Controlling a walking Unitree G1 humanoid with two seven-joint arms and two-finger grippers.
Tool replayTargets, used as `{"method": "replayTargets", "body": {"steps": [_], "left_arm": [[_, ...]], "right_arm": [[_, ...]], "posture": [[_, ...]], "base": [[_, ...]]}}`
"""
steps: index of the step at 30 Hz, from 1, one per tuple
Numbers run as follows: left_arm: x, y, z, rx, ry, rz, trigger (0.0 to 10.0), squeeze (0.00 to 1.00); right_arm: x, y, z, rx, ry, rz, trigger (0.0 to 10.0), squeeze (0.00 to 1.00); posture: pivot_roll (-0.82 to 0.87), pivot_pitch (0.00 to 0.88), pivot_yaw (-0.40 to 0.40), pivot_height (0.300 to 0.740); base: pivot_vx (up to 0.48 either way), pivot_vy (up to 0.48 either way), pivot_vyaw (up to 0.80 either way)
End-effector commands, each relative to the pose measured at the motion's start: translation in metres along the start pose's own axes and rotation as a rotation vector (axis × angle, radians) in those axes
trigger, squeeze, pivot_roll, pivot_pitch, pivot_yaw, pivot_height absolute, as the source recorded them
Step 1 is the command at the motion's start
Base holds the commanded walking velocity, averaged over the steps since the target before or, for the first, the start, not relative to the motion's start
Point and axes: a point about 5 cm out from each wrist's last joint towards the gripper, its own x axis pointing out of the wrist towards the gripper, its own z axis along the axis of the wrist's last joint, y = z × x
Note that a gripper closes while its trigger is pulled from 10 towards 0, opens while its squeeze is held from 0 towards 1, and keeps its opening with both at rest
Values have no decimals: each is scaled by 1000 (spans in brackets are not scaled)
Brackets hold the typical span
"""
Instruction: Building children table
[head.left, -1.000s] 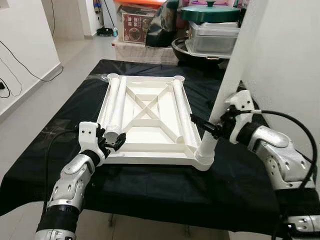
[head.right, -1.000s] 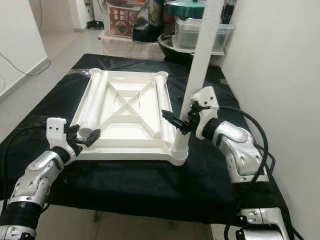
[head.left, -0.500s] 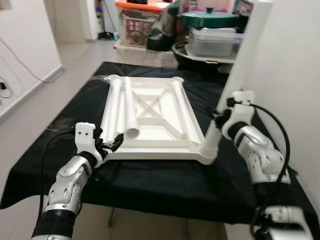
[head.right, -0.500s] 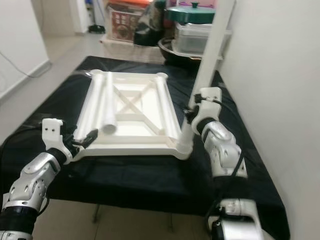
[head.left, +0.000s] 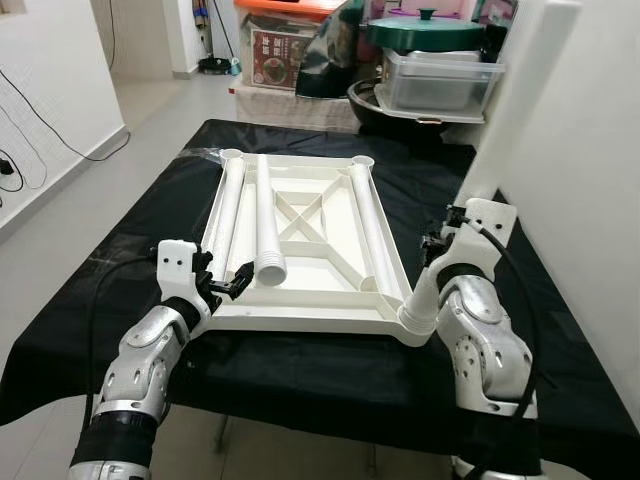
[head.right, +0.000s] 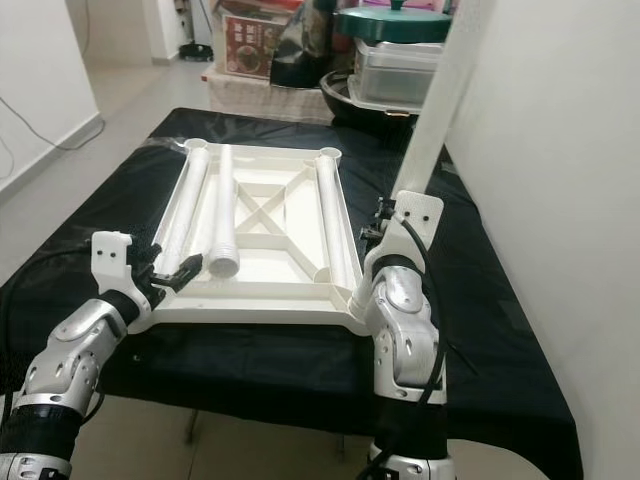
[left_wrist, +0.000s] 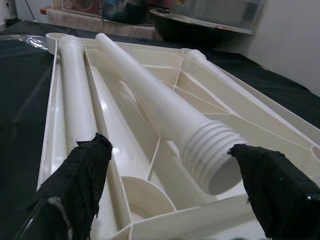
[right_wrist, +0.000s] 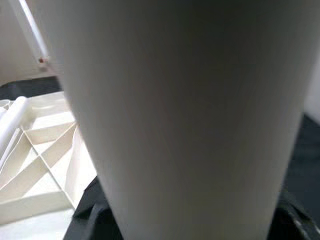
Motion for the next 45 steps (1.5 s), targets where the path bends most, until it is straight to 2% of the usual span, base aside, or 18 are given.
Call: {"method": "replayTargets", "body": {"steps": [1, 3, 4, 5, 6, 9, 20, 21, 22, 23, 29, 33, 34, 37, 38, 41, 42, 45], "left_arm": [[1, -4, -1, -6, -1, -8, 10000, 0], [0, -5, -1, -6, -1, -9, 10000, 0], [-1, -4, 0, -6, -2, -9, 10000, 0], [-2, -3, 1, -6, -4, -8, 10000, 0], [-2, -3, 1, -6, -4, -8, 10000, 0], [-2, -1, 4, 2, -10, -24, 10000, 0], [1, -12, 12, 2, -42, -105, 10000, 0], [1, -14, 12, 5, -43, -114, 10000, 0], [1, -14, 12, 5, -43, -114, 10000, 0], [1, -14, 12, 8, -42, -111, 10000, 0], [-1, -12, 12, 9, -42, -99, 10000, 0], [-5, -11, 11, 7, -41, -105, 10000, 0], [-6, -12, 11, 9, -40, -109, 10000, 0], [-6, -12, 11, 9, -40, -109, 10000, 0], [-5, -13, 13, 9, -46, -114, 10000, 0], [-5, -13, 13, 9, -46, -114, 10000, 0], [-4, -13, 14, 10, -59, -104, 10000, 0], [-1, -14, 16, 3, -73, -78, 10000, 0]], "right_arm": [[0, -8, 0, 23, 35, -6, 10000, 1000], [1, -11, 7, 28, 11, 11, 10000, 1000], [3, -17, 18, 9, -29, 59, 10000, 769], [6, -19, 30, -5, -76, 149, 10000, 0], [6, -19, 30, -5, -76, 149, 10000, 0], [5, -23, 44, -94, -156, 530, 10000, 0], [-4, -23, 33, -266, -85, 955, 9569, 0], [-3, -18, 28, -273, -65, 992, 4314, 0], [-3, -18, 28, -273, -65, 992, 4314, 0], [-2, -13, 23, -286, -53, 1017, 0, 0], [2, -8, 17, -248, -36, 1031, 0, 0], [10, -15, 9, -200, -2, 904, 0, 0], [21, -25, 2, -175, 41, 702, 0, 0], [21, -25, 2, -175, 41, 702, 0, 0], [26, -35, -7, -148, 80, 480, 0, 0], [26, -35, -7, -148, 80, 480, 0, 0], [18, -41, -18, -121, 98, 237, 0, 0], [4, -40, -27, -126, 96, 66, 0, 0]], "posture": [[60, 0, -74, 740], [63, 0, -75, 740], [71, 0, -76, 740], [75, 0, -72, 740], [75, 0, -72, 740], [82, 0, -68, 740], [94, 0, -67, 740], [98, 0, -70, 740], [98, 0, -70, 740], [103, 0, -77, 740], [108, 0, -82, 740], [106, 0, -81, 740], [103, 0, -78, 740], [103, 0, -78, 740], [99, 0, -77, 740], [99, 0, -77, 740], [92, 0, -69, 740], [85, 0, -64, 740]], "base": [[0, 0, 0], [0, 0, 0], [0, 0, 0], [0, 0, 0], [0, 0, 0], [0, 0, 0], [0, 0, 0], [0, 0, 0], [0, 0, 0], [0, 0, 0], [0, 0, 0], [0, 0, 0], [0, 0, 0], [0, 0, 0], [0, 0, 0], [0, 0, 0], [0, 0, 0], [0, 0, 0]]}}
